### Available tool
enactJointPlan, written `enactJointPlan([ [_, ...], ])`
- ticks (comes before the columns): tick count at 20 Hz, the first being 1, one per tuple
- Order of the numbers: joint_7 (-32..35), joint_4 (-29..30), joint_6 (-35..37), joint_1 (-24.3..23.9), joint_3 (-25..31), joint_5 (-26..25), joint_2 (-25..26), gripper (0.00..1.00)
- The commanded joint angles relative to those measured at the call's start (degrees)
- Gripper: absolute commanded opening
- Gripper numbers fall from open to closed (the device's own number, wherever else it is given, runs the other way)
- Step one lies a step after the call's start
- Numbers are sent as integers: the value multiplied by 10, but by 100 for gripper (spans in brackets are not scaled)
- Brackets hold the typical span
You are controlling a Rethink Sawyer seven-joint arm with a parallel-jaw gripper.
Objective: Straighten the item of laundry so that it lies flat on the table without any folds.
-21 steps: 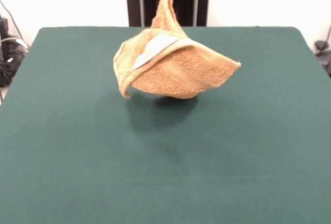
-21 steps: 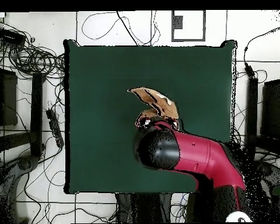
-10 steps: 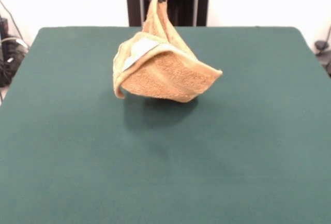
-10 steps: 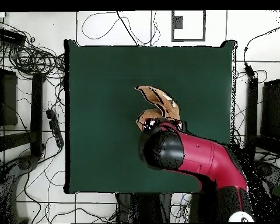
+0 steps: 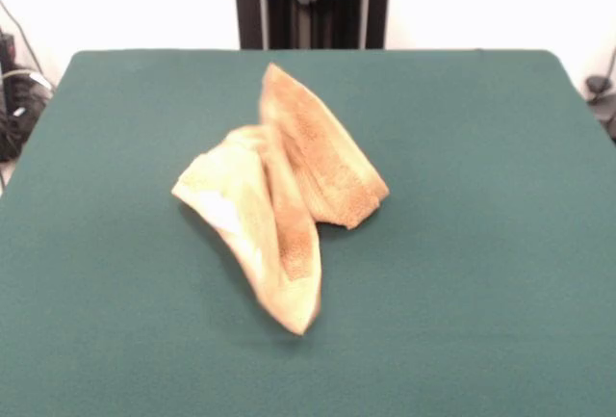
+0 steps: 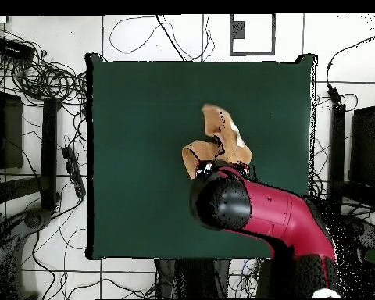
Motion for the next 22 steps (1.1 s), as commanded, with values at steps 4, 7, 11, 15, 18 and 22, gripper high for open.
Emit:
enactJointPlan([
  [4, 109, -1, 24, 23, 14, 21, 43, 100],
  [7, 110, -1, 26, 23, 16, 23, 47, 100],
  [11, 111, -1, 25, 23, 17, 26, 49, 100],
  [15, 117, -3, 15, 28, 15, 25, 58, 100],
  [18, 118, 4, -46, 17, 33, 30, 103, 100],
  [22, 129, -27, -109, 27, 23, 18, 177, 100],
])
